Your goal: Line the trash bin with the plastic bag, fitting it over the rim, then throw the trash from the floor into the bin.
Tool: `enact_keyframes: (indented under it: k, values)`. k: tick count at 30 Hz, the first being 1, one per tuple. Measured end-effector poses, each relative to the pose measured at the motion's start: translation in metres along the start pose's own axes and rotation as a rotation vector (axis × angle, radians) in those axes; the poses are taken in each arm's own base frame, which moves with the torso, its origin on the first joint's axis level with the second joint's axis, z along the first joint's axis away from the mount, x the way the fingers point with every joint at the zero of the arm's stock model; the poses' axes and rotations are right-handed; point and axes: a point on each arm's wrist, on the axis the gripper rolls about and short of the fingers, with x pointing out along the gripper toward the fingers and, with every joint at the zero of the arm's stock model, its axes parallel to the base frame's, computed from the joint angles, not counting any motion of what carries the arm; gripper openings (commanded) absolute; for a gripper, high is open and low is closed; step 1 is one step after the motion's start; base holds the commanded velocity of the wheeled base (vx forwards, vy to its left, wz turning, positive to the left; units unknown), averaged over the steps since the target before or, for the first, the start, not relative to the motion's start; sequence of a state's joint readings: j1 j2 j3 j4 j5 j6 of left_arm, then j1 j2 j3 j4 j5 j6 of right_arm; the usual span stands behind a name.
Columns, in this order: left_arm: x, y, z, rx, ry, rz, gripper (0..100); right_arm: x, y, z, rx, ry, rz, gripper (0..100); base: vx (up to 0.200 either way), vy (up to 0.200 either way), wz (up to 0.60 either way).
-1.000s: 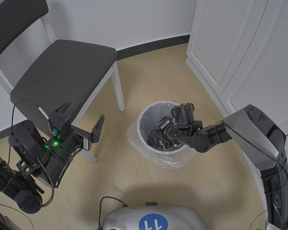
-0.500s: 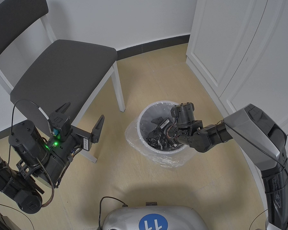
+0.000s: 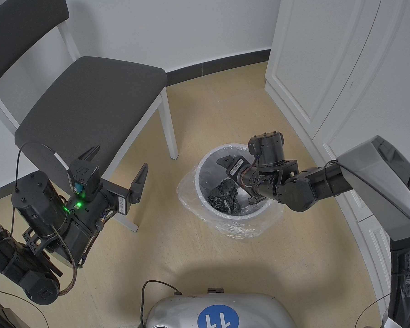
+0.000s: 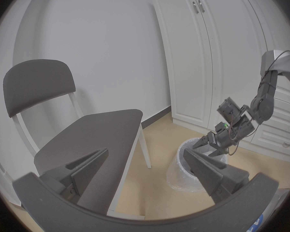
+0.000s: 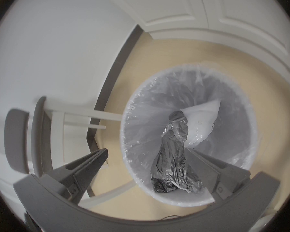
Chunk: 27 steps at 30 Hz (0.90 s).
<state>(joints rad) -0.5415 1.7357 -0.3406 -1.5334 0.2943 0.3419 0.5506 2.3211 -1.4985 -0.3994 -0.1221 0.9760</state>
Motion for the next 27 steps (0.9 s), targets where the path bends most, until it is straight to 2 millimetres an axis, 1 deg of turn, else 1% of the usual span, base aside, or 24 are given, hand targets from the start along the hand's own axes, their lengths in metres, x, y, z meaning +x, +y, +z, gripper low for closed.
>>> enact_keyframes:
  k: [6,12,14,20,27]
  values:
    - [0.000,0.000,0.001,-0.002,-0.003,0.000,100,-0.028,0.003,-0.001,-0.245,-0.040,-0.059,100,0.000,0.000,0.00]
    - [-0.001,0.000,0.000,-0.001,0.001,0.000,100,-0.048,-0.010,-0.004,-0.508,-0.115,-0.205,100,0.000,0.000,0.00]
    - [-0.001,0.000,0.000,-0.001,0.001,-0.002,100,-0.052,-0.016,-0.006,-0.568,-0.146,-0.232,100,0.000,0.000,0.00]
    - [-0.001,-0.001,-0.002,0.001,0.008,-0.005,100,-0.062,-0.030,-0.002,-0.712,-0.286,-0.217,100,0.000,0.000,0.00]
    - [-0.001,-0.002,-0.002,0.001,0.008,-0.008,100,-0.075,-0.042,0.012,-0.895,-0.533,-0.173,100,0.000,0.000,0.00]
